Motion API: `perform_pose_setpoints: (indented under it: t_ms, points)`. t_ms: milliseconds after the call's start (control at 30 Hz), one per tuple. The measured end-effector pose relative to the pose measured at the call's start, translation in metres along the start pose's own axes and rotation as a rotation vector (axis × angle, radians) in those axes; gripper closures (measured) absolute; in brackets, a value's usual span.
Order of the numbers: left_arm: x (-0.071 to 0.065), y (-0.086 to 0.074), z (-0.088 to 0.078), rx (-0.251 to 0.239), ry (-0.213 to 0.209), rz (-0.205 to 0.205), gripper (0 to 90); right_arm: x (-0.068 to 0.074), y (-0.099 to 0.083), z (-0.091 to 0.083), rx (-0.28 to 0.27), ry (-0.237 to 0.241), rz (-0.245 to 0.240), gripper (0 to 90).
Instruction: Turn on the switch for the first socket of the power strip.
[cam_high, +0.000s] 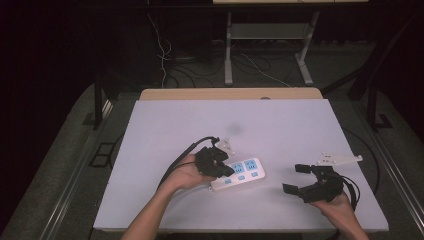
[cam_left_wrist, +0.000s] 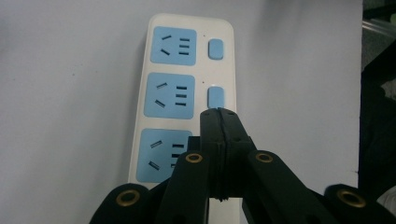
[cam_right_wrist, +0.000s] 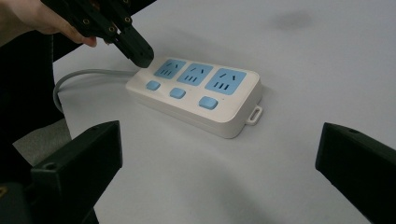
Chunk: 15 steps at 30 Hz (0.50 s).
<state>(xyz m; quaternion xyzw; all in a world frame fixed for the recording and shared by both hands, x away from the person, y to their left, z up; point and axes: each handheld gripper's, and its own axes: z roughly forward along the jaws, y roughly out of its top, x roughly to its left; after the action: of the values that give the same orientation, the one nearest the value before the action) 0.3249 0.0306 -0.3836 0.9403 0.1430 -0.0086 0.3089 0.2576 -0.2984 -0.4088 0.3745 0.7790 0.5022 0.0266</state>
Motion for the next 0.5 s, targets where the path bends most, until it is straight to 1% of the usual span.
perform_pose_setpoints:
  t_ms: [333,500]
  points:
    - [0.002,-0.001,0.011,0.054,-0.004,0.008,88.9,0.001,0.0,0.001,0.008,0.001,-0.006,0.3]
    - [0.003,-0.001,0.014,0.069,-0.014,0.007,88.9,0.0,0.0,0.001,0.009,0.001,-0.006,0.4]
